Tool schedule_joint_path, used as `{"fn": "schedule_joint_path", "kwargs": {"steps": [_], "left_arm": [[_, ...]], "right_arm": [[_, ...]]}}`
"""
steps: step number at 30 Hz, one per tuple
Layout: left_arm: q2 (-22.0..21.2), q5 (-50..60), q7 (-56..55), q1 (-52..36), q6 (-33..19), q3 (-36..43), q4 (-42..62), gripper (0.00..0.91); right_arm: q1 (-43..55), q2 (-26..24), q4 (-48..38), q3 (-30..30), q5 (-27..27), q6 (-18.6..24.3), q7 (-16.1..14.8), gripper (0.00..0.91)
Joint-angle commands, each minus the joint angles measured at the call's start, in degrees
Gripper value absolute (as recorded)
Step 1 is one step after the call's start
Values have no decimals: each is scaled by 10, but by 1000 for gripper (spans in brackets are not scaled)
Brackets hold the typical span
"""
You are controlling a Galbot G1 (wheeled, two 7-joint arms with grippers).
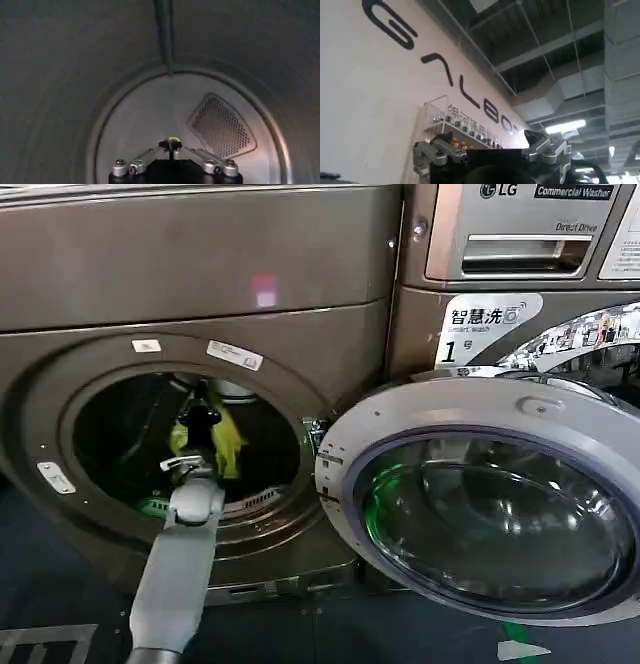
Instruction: Grasp the clothes from the dryer.
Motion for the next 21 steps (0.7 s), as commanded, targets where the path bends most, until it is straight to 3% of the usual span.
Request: {"fn": "schedule_joint_path", "kwargs": {"steps": [1,21], "left_arm": [[-7,30,-30,31,-30,-5,-30,0],[-2,15,9,29,5,-3,-29,0]], "right_arm": [[2,0,-1,-7,-1,9,2,907],[3,0,0,-1,-5,4,-1,907]]}}
